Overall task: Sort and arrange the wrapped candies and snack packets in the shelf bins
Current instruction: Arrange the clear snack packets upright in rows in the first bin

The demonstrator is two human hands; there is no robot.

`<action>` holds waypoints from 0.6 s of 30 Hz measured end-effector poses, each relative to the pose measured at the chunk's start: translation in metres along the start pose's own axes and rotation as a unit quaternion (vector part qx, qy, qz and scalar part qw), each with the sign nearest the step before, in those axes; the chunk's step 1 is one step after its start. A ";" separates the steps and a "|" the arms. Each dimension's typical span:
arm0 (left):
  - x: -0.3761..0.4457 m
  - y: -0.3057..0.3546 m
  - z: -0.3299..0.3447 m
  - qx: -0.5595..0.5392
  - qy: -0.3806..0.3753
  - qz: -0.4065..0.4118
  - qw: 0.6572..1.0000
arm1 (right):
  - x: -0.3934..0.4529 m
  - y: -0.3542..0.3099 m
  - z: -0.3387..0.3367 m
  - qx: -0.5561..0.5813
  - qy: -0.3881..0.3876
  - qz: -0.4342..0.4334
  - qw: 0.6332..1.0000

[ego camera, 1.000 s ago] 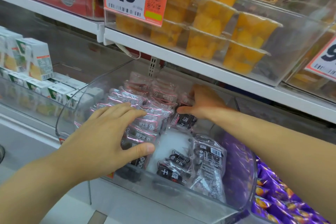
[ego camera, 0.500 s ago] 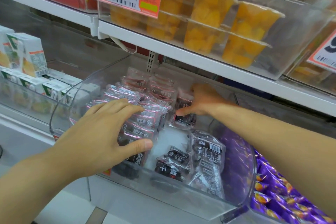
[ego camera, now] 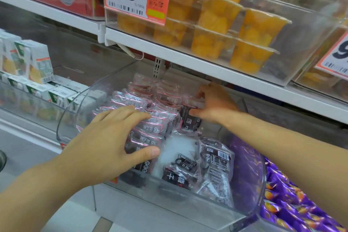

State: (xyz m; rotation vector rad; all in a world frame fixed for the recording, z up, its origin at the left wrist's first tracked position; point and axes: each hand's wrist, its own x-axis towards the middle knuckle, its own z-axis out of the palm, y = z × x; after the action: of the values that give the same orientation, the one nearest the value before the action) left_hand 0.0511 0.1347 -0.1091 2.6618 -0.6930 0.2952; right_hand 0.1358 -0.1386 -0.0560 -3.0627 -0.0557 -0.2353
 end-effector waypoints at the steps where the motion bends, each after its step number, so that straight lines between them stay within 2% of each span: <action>1: 0.000 0.000 0.000 -0.001 0.002 0.000 1.000 | 0.000 0.001 0.002 0.000 -0.001 -0.001 1.000; 7: -0.001 0.001 -0.001 -0.010 0.000 -0.005 1.000 | -0.008 -0.006 -0.010 -0.028 0.001 0.020 0.999; 9: -0.001 0.001 -0.002 -0.008 -0.005 -0.004 1.000 | -0.022 -0.006 -0.023 -0.028 0.005 0.000 1.000; 10: 0.000 0.001 -0.002 -0.009 -0.006 -0.003 1.000 | -0.029 -0.005 -0.028 -0.007 -0.019 -0.010 1.000; 12: 0.001 0.000 -0.002 -0.012 -0.009 -0.002 1.000 | -0.045 -0.003 -0.036 0.029 -0.145 -0.016 0.989; 14: 0.002 -0.001 -0.001 -0.008 -0.013 0.000 1.000 | -0.056 -0.001 -0.039 -0.038 -0.278 -0.040 0.959; 18: 0.001 0.001 -0.001 -0.012 -0.023 -0.005 1.000 | -0.043 -0.002 -0.034 -0.077 -0.402 -0.010 0.912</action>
State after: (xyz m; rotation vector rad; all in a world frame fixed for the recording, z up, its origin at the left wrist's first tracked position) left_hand 0.0508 0.1338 -0.1072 2.6552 -0.6929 0.2227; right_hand 0.0881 -0.1406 -0.0292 -3.0650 -0.1121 1.0693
